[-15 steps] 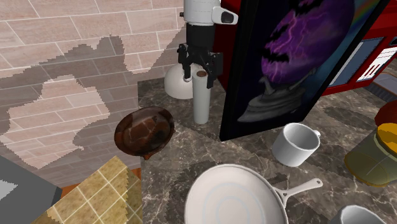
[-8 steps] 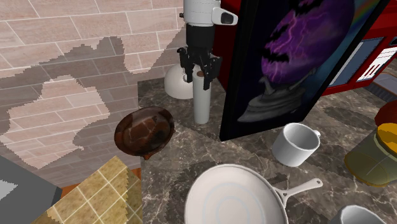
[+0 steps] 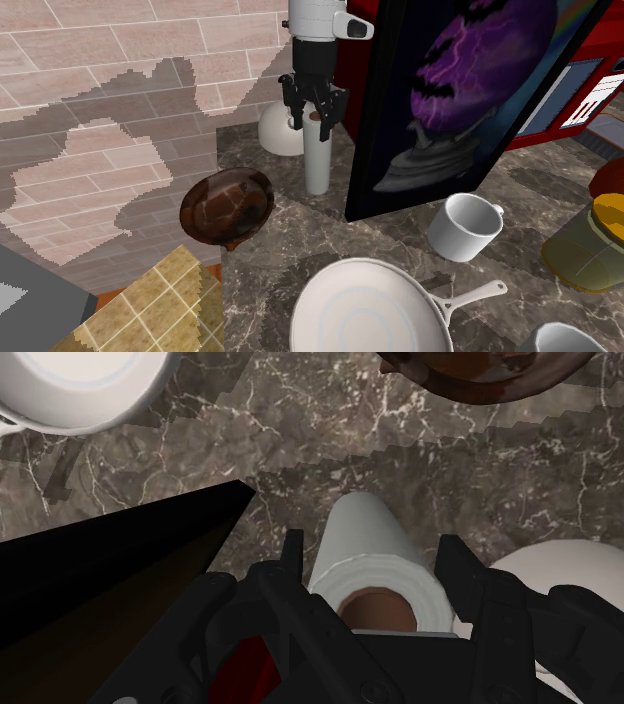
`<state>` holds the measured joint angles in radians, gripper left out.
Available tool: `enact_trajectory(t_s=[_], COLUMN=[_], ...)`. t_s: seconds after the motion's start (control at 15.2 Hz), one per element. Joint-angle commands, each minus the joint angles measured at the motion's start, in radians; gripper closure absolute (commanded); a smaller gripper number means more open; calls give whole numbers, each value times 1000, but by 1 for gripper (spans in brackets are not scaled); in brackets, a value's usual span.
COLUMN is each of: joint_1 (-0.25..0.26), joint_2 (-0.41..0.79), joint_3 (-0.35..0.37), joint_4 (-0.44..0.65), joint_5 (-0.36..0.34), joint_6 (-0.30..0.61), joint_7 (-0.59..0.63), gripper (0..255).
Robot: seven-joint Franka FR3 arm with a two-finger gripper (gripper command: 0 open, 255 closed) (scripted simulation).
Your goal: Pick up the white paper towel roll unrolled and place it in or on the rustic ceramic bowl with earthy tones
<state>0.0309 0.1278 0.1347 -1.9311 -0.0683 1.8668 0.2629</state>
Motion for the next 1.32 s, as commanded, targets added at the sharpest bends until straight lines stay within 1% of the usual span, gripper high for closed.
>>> enact_trajectory(t_s=[0.0,0.66,1.25], joint_1=[0,0,0], joint_2=[0,-35,-49], joint_3=[0,1,1], joint_4=[0,92,196], joint_5=[0,7,10], joint_6=[0,-126,-244], joint_7=[0,-9,-16], gripper=[255,255,255])
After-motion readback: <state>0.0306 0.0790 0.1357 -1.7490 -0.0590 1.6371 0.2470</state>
